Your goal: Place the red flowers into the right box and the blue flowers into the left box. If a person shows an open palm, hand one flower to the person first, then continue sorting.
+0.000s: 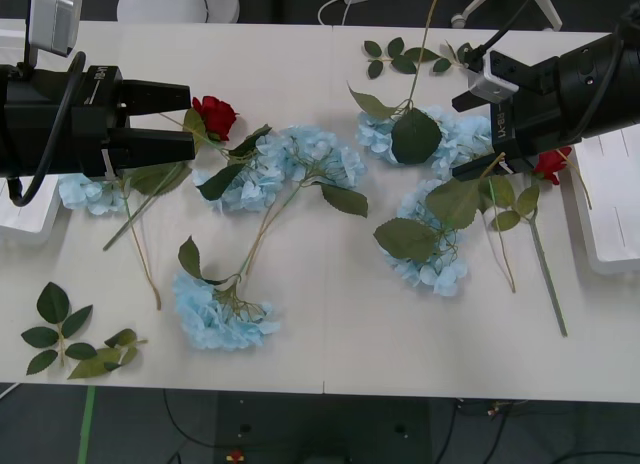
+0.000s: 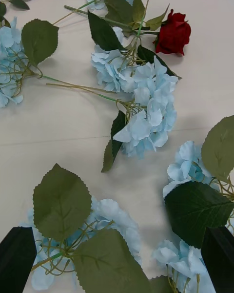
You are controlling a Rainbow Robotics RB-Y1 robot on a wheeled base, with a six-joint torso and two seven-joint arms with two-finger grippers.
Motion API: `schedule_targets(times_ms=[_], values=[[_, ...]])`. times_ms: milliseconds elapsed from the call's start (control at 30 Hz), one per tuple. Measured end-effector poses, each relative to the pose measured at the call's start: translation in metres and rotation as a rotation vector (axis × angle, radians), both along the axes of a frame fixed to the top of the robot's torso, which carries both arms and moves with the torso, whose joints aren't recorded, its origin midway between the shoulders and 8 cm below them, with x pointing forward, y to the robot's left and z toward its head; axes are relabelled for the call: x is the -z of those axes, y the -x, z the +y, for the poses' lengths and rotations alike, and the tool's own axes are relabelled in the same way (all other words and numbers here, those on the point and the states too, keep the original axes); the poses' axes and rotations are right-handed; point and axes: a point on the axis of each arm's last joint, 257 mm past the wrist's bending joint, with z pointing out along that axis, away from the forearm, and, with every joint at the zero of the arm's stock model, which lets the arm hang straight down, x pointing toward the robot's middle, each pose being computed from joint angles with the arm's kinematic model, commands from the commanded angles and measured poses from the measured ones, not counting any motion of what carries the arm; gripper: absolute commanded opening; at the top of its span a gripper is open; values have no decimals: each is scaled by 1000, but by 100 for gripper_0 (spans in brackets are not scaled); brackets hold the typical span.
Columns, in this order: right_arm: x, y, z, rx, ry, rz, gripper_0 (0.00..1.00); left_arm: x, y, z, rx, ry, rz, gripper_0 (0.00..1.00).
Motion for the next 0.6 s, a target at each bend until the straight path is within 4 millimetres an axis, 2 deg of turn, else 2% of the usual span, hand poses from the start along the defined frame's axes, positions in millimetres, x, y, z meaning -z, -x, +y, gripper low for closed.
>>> schedule_targets(times_ms=[133,300,400,500,600], values=[[15,-1,0,9,8,18,100,0,0,0,0,0,0,100],[15,-6,8,24,-27,4,100,1,0,0,1,0,2,100],[12,-9,8,30,-32,-4,100,8,7,-2,23,5,26,100],[8,-12,3,41,-35,-5,100,0,15,-1,53,26,46,100],[6,-13,-11,53,-17,29,100,-9,17,14,73,23,66,100]])
